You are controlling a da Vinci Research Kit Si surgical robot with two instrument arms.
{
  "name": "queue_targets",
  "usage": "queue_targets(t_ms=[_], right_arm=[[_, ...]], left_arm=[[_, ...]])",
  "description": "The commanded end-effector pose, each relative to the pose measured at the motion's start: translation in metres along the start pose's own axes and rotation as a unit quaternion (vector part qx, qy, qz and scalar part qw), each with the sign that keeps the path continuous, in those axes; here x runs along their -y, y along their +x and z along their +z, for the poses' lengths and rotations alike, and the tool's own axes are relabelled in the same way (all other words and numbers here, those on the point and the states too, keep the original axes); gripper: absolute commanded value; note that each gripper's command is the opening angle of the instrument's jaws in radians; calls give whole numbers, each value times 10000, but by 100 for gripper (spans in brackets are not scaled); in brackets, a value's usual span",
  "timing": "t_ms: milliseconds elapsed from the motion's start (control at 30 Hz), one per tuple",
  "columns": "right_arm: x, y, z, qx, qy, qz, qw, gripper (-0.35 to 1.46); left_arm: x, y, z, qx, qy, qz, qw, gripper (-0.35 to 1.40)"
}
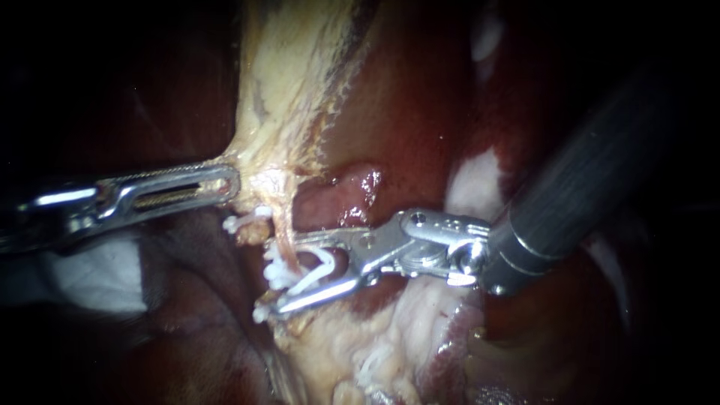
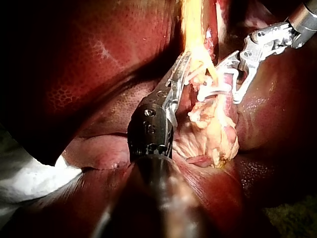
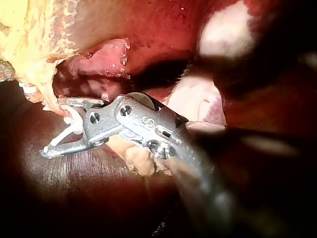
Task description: Clipping third clip right tube
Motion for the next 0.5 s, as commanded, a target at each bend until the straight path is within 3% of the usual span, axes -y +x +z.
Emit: queue_targets(t_ms=[33,500], right_arm=[[0,0,1,-13,4,-10,10000,58],[-1,16,0,-311,67,110,9994,58]], left_arm=[[0,1,2,5,-5,4,10000,-35],[7,18,22,-2,-44,41,10000,-35]])
